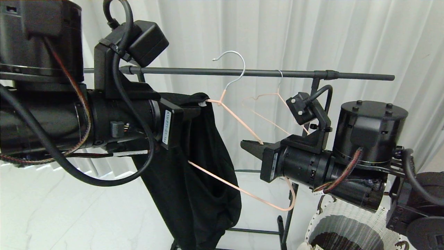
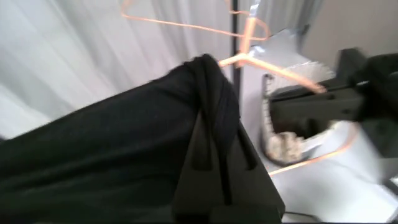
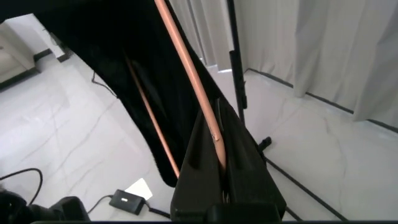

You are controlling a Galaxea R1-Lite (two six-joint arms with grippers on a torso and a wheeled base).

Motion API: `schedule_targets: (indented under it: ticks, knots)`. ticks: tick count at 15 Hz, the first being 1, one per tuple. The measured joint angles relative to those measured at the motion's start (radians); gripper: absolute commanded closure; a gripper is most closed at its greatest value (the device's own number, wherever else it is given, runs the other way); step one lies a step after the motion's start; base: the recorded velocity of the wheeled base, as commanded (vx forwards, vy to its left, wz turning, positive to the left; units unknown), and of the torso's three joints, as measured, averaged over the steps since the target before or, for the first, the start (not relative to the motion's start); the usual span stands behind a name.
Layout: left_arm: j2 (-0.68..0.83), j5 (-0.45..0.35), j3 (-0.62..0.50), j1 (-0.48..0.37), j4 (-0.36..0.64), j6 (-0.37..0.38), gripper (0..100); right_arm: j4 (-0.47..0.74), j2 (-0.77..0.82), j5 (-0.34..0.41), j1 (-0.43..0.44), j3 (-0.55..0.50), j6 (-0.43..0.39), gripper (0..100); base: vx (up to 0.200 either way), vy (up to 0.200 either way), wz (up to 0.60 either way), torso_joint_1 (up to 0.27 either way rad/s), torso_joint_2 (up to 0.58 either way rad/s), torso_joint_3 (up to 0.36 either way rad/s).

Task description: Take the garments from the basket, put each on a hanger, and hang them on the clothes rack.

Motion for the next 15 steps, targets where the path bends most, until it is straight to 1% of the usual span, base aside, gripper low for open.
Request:
schedule_targets:
  ticks: [1,2,5,10,13,15]
  knots:
    - [0.003,0.000,-0.003,-0.013,0.000,-0.022,0,0.000,0.000,-0.002,0.001,-0.002,-0.002,100,0.000,0.000,0.00,0.000,0.00,0.000]
    - [0.004,-0.001,-0.003,-0.019,0.000,-0.031,0,0.000,-0.001,-0.002,0.002,-0.003,-0.009,100,0.000,0.000,0.00,0.000,0.00,0.000]
    - [-0.008,-0.001,-0.005,-0.023,0.000,-0.033,0,-0.002,-0.009,-0.003,-0.004,-0.001,-0.070,100,0.000,0.000,0.00,0.000,0.00,0.000]
    - [-0.059,-0.002,0.034,0.007,0.001,-0.031,0,-0.004,-0.032,-0.004,-0.023,0.008,-0.161,100,0.000,0.000,0.00,0.000,0.00,0.000]
    - [-0.101,-0.004,0.060,0.009,0.001,-0.026,0,-0.009,-0.041,-0.007,-0.032,0.010,-0.187,100,0.000,0.000,0.00,0.000,0.00,0.000]
    - [-0.118,-0.003,0.061,0.011,0.000,-0.017,0,-0.043,-0.044,-0.037,-0.036,0.020,-0.193,100,0.000,0.000,0.00,0.000,0.00,0.000]
